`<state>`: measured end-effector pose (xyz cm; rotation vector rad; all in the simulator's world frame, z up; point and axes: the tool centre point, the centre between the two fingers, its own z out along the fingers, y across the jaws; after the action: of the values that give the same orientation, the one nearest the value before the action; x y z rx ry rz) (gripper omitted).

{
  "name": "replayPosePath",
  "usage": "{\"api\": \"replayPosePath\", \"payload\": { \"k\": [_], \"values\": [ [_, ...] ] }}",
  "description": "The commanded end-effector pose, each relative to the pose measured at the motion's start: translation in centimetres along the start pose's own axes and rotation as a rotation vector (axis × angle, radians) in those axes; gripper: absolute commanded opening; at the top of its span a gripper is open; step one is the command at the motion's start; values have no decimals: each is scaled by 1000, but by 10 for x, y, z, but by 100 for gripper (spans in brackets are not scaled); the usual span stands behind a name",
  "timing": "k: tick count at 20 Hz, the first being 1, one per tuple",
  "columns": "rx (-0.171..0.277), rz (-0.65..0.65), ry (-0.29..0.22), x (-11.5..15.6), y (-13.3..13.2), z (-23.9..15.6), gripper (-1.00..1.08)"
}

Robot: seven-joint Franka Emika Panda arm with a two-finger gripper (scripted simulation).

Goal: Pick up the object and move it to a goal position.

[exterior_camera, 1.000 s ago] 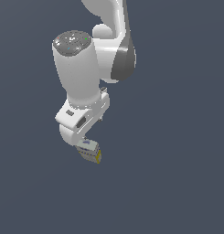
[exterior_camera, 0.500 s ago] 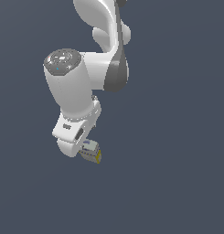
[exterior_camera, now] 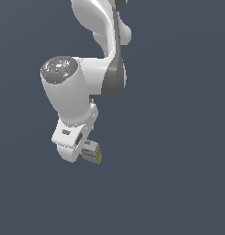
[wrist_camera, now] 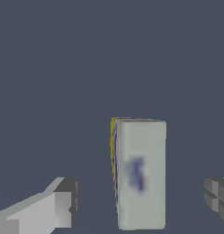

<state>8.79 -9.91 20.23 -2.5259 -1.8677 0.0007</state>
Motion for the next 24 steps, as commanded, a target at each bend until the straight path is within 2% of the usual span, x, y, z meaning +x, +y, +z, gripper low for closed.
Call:
{"api": "replayPosePath", "payload": {
  "k": [1,6,14,21,22,24],
  "values": [
    [0,0,0,0,0,0,100],
    [0,-1,0,0,0,9,100],
    [0,-4,0,0,-1,46,100],
    [0,-4,0,0,0,50,100],
    [0,-4,0,0,0,50,-100],
    [0,-4,0,0,0,50,-100]
  ]
}}
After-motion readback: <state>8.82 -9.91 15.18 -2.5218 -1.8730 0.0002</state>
